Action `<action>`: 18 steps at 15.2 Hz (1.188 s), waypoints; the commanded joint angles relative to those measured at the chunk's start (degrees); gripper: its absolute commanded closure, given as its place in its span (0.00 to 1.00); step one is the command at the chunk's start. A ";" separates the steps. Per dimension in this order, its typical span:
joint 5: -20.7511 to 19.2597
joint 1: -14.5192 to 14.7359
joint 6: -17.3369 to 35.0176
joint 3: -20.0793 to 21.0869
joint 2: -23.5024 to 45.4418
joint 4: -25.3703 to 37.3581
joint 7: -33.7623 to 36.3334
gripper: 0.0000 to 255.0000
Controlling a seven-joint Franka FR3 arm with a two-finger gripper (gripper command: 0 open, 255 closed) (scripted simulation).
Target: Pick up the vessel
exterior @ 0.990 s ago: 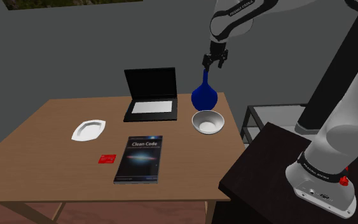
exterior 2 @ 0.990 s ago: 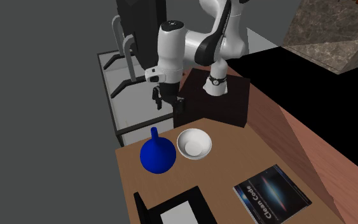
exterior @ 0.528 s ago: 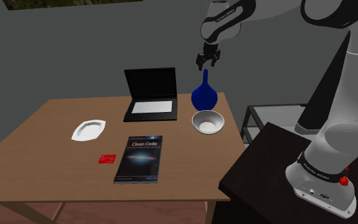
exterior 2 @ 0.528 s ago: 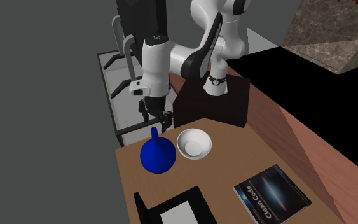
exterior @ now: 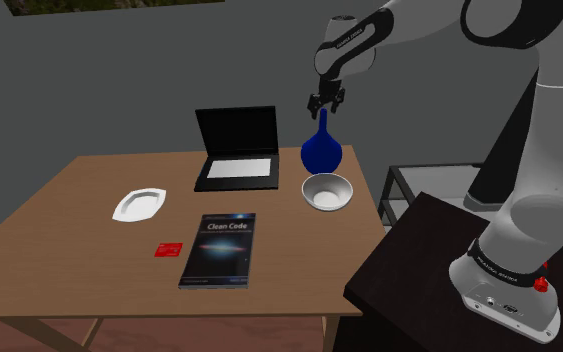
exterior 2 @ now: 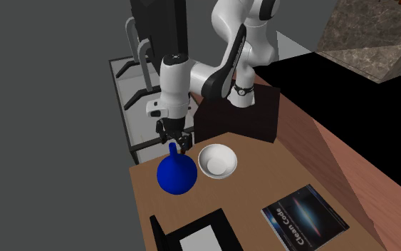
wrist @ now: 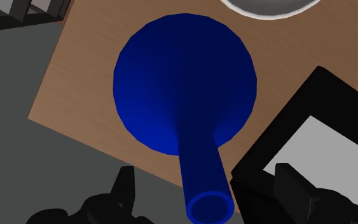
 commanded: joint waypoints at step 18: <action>-0.77 0.17 -5.09 -0.31 -2.48 2.69 0.47 1.00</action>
